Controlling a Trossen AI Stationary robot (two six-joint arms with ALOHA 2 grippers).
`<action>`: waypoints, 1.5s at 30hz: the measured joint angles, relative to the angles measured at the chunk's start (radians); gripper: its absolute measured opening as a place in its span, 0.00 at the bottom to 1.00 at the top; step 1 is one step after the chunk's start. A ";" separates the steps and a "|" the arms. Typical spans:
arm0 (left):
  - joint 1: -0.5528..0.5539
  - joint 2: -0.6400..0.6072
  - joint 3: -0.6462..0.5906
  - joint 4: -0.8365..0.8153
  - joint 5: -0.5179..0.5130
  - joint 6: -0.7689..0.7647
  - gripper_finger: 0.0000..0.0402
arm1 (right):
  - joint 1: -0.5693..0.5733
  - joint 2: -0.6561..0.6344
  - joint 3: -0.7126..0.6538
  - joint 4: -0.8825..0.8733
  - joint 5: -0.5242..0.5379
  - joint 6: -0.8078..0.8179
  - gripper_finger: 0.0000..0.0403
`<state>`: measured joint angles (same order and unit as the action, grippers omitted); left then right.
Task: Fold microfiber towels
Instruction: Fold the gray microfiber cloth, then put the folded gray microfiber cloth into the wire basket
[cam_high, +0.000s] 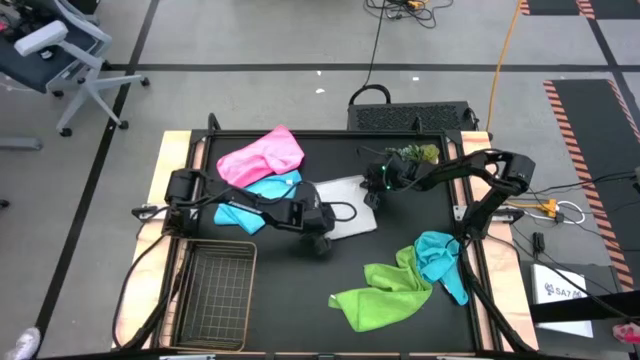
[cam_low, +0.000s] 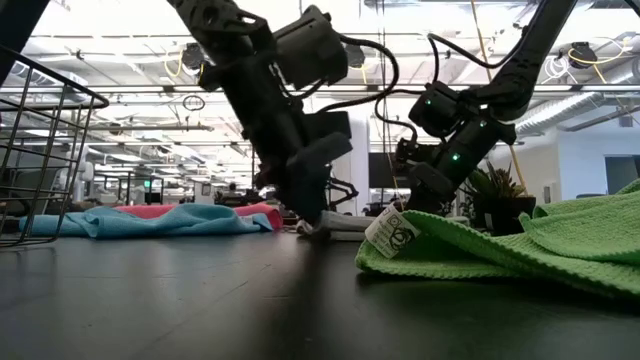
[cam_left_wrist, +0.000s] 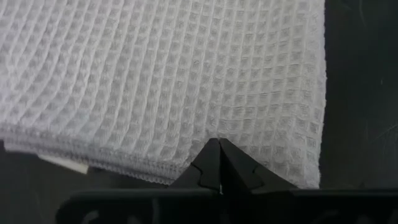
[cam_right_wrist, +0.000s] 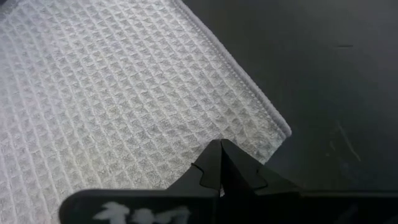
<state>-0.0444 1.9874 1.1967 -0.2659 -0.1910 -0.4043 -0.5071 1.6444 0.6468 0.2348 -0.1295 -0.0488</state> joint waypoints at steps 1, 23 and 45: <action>0.000 -0.001 -0.011 0.009 -0.002 -0.009 0.01 | -0.003 0.000 0.000 0.000 0.000 0.004 0.00; 0.095 -0.005 -0.047 0.109 -0.044 0.007 0.03 | -0.067 -0.056 -0.003 -0.046 -0.108 0.038 0.00; 0.204 -0.130 -0.008 0.074 0.082 -0.187 0.22 | 0.171 -0.542 -0.001 -0.586 -0.188 0.273 0.13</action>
<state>0.1594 1.8576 1.1889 -0.1917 -0.1085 -0.5915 -0.3357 1.1023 0.6458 -0.3507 -0.3180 0.2243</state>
